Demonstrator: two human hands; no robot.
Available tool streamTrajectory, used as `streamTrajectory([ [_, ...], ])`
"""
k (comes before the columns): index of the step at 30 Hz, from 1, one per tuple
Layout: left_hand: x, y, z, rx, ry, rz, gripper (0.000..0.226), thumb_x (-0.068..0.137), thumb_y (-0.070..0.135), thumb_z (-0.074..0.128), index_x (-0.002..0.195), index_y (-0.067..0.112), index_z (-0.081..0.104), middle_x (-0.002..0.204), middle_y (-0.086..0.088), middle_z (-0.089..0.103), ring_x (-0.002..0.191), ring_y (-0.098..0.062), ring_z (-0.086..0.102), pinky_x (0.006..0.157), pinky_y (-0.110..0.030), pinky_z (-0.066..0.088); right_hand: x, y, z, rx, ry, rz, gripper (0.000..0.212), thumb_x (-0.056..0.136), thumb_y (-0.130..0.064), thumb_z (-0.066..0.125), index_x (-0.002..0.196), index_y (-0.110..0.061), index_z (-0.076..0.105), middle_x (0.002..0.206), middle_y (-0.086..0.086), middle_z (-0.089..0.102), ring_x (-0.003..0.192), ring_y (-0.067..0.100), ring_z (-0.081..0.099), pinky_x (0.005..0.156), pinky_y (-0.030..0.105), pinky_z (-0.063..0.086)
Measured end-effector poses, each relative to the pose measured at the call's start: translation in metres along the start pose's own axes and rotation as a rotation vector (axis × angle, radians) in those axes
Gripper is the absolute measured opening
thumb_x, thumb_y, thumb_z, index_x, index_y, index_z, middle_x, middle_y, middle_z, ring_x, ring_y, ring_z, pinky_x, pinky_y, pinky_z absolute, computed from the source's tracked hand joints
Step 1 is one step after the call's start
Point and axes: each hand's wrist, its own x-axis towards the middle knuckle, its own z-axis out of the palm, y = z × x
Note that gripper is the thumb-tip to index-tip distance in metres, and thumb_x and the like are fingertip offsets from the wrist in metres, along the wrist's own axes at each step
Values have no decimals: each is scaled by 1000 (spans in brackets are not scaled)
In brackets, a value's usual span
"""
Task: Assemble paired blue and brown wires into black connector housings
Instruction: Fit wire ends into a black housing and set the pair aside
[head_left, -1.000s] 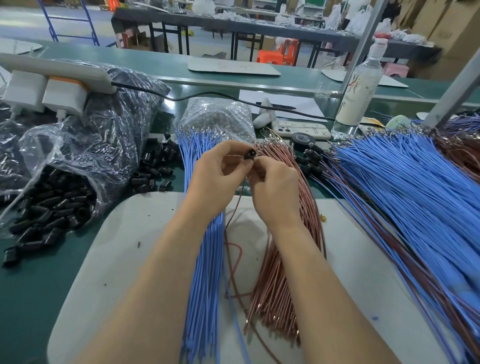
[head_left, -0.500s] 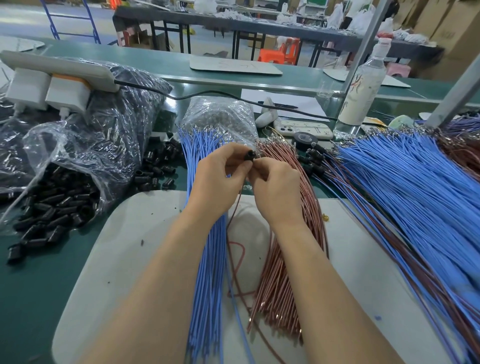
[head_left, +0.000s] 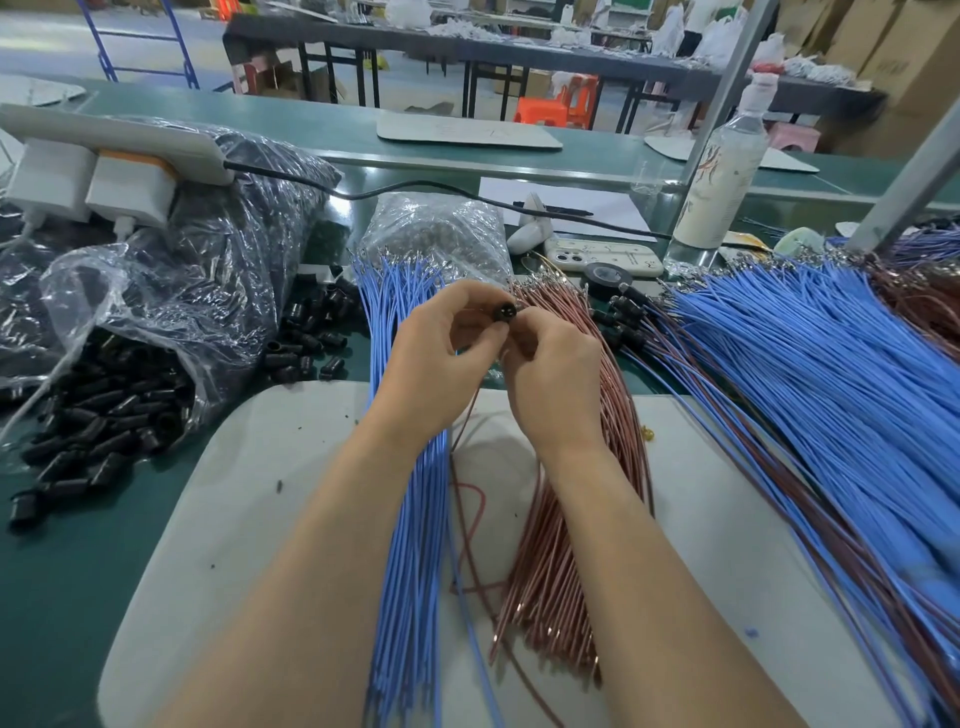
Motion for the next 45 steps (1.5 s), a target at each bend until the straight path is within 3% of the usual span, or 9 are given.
streamTrajectory([
  [5, 1, -2, 0, 62, -25, -18, 22, 89, -3, 57, 99, 15, 62, 94, 2, 69, 93, -10, 66, 90, -25, 51, 0, 0, 0, 17, 9, -3, 13, 83, -1, 61, 85, -9, 72, 75, 5, 70, 66, 15, 55, 62, 22, 37],
  [21, 0, 4, 0, -33, -7, -30, 29, 84, -10, 57, 92, 17, 64, 90, 1, 69, 87, -7, 67, 81, -17, 50, 2, 2, -3, -17, 3, -54, 8, 85, -6, 62, 84, -6, 70, 74, 9, 69, 69, 25, 59, 67, 37, 45],
  [31, -2, 10, 1, -56, 11, -35, 33, 79, -15, 55, 90, 14, 65, 87, -1, 69, 81, -6, 66, 78, -16, 51, 1, 5, -3, -18, -12, -77, 7, 84, -5, 63, 81, -8, 69, 69, 3, 65, 61, 16, 51, 58, 20, 33],
  [37, -2, 13, 1, -80, -1, -49, 32, 79, -17, 54, 90, 11, 64, 86, -1, 68, 81, -4, 66, 77, -15, 50, 1, 4, -4, -47, -38, -76, 6, 84, -4, 63, 84, -7, 69, 68, -2, 61, 62, 14, 51, 56, 9, 36],
  [41, -2, 12, 0, -99, -3, -58, 30, 79, -16, 55, 90, 11, 65, 84, 1, 69, 79, -3, 67, 74, -13, 50, 1, 4, -5, -48, -35, -78, 6, 85, -6, 63, 85, -7, 69, 70, 0, 64, 63, 16, 53, 59, 19, 36],
  [45, 0, 8, -2, -88, 8, -88, 26, 83, -9, 58, 93, 14, 64, 86, 4, 69, 82, -2, 66, 75, -13, 49, 2, 4, -4, -57, -133, 15, 9, 86, -14, 66, 89, -8, 71, 80, 5, 71, 76, 21, 63, 75, 35, 49],
])
